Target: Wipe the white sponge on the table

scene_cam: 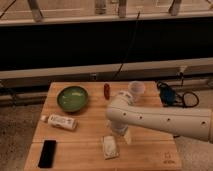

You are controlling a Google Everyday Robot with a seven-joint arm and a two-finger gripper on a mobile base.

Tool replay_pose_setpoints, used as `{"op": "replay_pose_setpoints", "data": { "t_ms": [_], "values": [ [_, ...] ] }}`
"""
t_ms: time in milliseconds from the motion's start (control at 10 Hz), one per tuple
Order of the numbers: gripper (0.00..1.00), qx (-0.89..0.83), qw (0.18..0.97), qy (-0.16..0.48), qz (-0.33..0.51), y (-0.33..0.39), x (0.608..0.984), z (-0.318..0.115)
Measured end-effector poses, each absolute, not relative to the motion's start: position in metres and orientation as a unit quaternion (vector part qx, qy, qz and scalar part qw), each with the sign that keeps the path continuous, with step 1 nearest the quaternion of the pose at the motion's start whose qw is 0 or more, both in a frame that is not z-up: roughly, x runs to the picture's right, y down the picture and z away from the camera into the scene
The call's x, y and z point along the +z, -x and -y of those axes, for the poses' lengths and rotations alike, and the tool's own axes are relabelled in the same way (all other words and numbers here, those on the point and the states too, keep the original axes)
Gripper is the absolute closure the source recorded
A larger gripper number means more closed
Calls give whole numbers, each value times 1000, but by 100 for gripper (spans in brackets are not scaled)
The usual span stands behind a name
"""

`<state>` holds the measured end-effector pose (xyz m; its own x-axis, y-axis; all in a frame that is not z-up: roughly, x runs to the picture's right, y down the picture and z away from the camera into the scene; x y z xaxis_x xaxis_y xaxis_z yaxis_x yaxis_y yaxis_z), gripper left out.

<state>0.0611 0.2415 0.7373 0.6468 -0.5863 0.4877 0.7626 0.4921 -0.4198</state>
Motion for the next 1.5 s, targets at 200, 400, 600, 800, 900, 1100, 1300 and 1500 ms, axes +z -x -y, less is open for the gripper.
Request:
{"op": "replay_pose_setpoints", "data": {
  "t_ms": [200,400,600,800,900,1100,1300,1500],
  "values": [
    [20,-405,847,313,145,-56,737,-248],
    [20,-413,842,311,155,-48,735,-258],
    [20,-420,837,310,164,-42,736,-264],
    [20,-427,833,308,172,-40,738,-269],
    [20,-428,831,308,176,-40,739,-272],
    [20,-431,829,305,184,-39,742,-277],
    [20,-431,828,305,191,-39,745,-282],
    [20,-431,828,303,193,-41,744,-284]
  ]
}}
